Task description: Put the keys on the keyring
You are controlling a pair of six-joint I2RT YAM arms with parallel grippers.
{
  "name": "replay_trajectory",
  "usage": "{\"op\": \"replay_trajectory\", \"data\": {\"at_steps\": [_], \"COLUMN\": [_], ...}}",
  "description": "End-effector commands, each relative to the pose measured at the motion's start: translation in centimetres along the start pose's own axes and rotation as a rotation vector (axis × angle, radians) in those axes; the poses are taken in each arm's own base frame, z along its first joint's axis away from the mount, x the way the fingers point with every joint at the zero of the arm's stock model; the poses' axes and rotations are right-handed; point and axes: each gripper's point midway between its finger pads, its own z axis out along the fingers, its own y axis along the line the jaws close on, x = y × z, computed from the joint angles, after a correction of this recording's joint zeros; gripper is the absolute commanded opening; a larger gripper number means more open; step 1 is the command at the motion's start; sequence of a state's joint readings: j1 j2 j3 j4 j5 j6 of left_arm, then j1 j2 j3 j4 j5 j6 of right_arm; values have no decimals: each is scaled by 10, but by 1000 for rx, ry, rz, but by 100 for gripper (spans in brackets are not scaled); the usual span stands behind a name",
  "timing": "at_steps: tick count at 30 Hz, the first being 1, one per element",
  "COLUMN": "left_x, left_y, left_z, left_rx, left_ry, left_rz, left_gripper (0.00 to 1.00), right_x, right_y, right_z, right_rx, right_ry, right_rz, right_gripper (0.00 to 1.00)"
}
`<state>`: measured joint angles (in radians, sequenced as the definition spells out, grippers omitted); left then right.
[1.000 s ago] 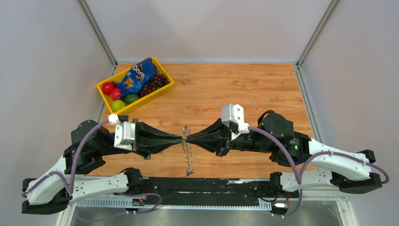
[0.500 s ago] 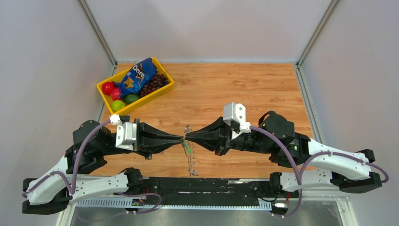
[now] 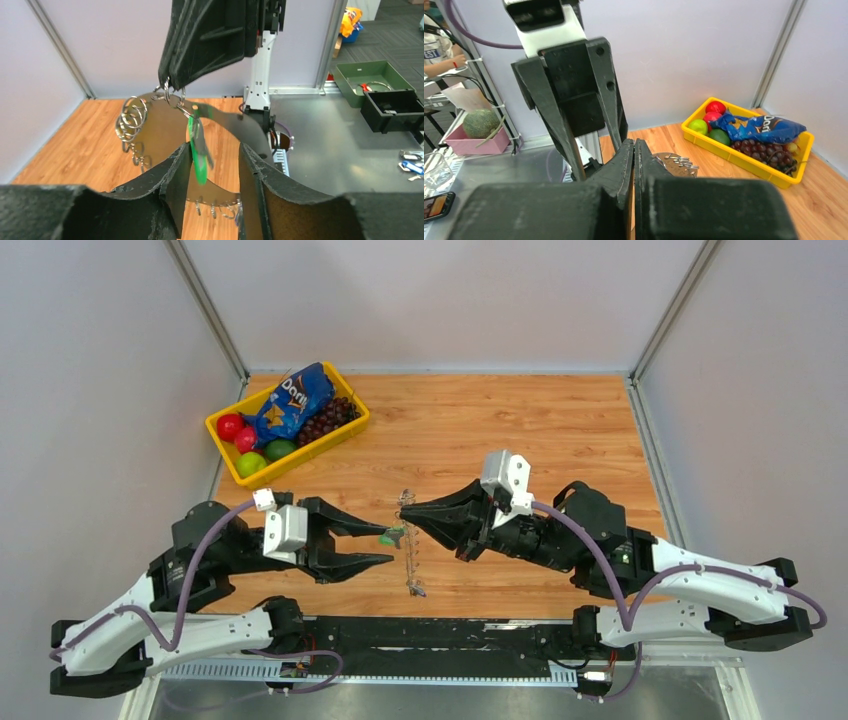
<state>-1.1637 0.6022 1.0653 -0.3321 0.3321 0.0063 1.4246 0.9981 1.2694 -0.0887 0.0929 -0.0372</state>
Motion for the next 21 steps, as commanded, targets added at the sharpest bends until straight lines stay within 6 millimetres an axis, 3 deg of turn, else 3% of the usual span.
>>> {"op": "replay_trajectory", "data": {"at_steps": [1, 10, 21], "left_x": [-13, -7, 23], "left_y": [7, 19, 44], "left_z": [-10, -17, -17], "left_rx": [-55, -140, -301], "left_ry": [-43, -30, 21], "left_rz": [14, 10, -87], "left_gripper": [49, 55, 62], "right_x": [-18, 11, 17], "right_y": [-9, -27, -64], "right_z": [-7, -12, 1], "right_rx": [55, 172, 410], "right_ry": [-79, -34, -81], "right_rz": [28, 76, 130], "right_gripper": [0, 0, 0]}}
